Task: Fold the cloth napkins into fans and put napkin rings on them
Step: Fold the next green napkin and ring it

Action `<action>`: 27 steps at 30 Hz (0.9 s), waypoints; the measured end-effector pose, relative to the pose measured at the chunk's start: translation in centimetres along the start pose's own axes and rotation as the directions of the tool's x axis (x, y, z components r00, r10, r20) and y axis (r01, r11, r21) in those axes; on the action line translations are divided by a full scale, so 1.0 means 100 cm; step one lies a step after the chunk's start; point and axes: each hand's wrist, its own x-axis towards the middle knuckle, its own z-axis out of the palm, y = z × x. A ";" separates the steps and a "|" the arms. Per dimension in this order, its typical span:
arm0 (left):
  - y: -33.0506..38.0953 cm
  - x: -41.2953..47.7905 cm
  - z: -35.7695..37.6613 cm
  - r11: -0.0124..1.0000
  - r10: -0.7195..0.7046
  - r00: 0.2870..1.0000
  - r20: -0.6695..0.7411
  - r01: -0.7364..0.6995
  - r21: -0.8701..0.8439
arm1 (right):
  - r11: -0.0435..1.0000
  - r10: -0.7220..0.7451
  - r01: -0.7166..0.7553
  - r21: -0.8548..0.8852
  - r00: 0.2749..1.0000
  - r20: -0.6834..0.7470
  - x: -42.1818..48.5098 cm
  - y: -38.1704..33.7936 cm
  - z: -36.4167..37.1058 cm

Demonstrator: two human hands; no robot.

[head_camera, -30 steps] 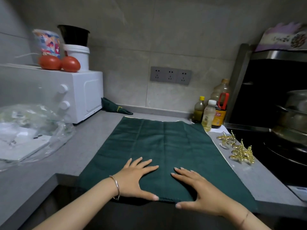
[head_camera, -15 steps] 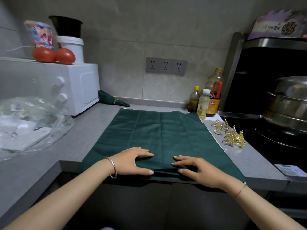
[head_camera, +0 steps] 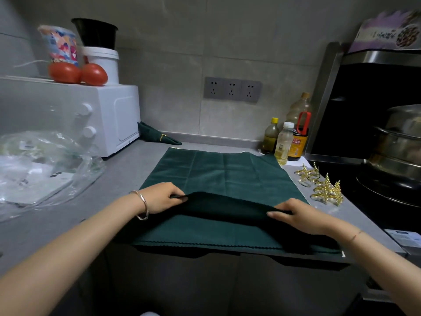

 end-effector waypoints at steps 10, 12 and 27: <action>0.003 0.009 -0.066 0.840 -0.068 0.823 0.564 0.352 -0.414 | 0.897 0.059 -0.257 0.360 0.876 0.479 0.006 -0.009 -0.081; -0.004 0.019 -0.074 0.828 -0.055 0.798 0.601 0.372 -0.420 | 0.879 -0.006 -0.236 0.415 0.864 0.503 0.015 -0.007 -0.089; -0.084 0.165 -0.018 0.961 -0.256 0.957 -0.136 0.267 0.069 | 0.994 0.091 -0.101 -0.044 0.979 -0.184 0.179 0.094 -0.038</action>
